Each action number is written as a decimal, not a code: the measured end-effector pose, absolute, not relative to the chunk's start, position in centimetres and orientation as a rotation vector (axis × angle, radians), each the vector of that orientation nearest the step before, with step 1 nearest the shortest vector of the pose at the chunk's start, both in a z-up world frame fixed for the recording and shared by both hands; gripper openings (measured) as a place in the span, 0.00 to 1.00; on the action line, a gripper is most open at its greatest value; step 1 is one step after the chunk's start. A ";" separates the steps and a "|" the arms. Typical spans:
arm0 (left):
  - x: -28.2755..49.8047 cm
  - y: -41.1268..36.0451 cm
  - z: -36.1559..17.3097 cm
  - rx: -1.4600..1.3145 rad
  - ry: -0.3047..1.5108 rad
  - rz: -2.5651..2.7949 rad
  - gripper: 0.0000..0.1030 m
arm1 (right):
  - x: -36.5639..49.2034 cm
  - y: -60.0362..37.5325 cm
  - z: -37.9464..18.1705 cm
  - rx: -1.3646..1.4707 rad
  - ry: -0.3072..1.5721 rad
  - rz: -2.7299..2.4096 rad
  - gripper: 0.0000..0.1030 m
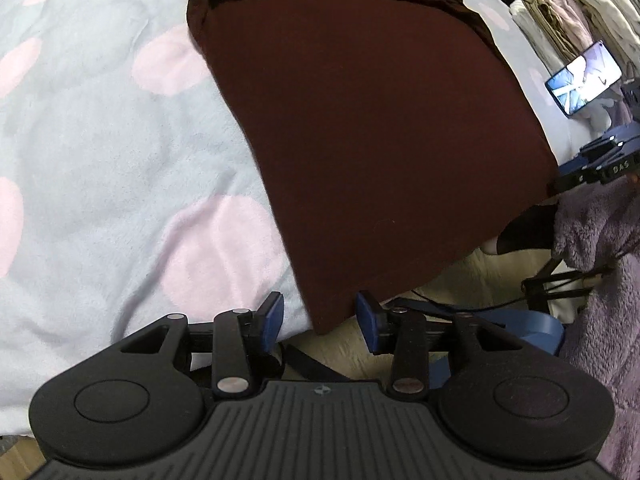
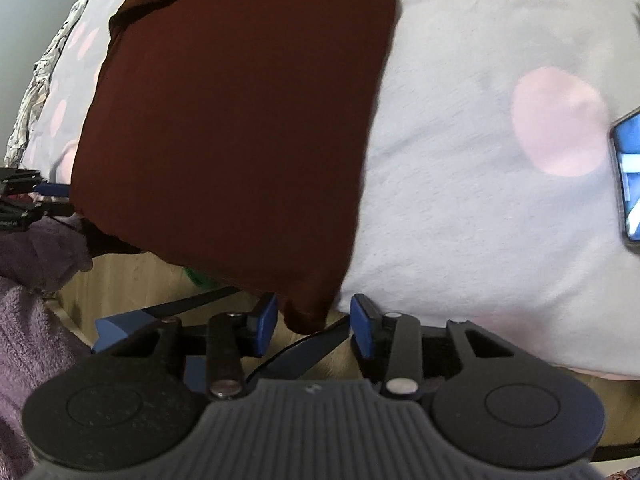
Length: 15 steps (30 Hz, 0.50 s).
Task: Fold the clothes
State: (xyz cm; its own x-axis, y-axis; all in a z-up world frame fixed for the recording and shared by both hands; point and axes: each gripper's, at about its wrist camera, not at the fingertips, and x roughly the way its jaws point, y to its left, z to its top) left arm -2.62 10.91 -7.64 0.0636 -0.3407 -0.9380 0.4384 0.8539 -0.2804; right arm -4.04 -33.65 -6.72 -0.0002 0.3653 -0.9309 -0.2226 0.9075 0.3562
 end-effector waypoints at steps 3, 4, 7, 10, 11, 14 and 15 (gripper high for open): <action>-2.5 10.9 -7.9 0.080 1.390 -0.587 0.36 | -4.0 -33.4 -6.8 0.120 1.506 0.471 0.33; -2.5 10.9 -7.9 0.080 1.391 -0.587 0.36 | -4.0 -33.4 -6.8 0.123 1.506 0.477 0.21; -2.4 10.9 -7.7 0.098 1.393 -0.589 0.19 | -3.9 -33.4 -6.6 0.129 1.509 0.493 0.08; -1.8 11.5 -7.1 0.054 1.399 -0.605 0.04 | -3.9 -33.3 -5.9 0.118 1.504 0.514 0.07; -1.7 11.6 -6.7 0.040 1.397 -0.613 0.02 | -3.6 -33.4 -5.6 0.122 1.497 0.522 0.07; -1.4 12.0 -5.3 0.010 1.378 -0.640 0.02 | -2.6 -34.0 -4.3 0.148 1.466 0.545 0.07; -1.3 12.2 -4.8 0.003 1.369 -0.645 0.01 | -2.3 -34.3 -3.6 0.166 1.449 0.550 0.07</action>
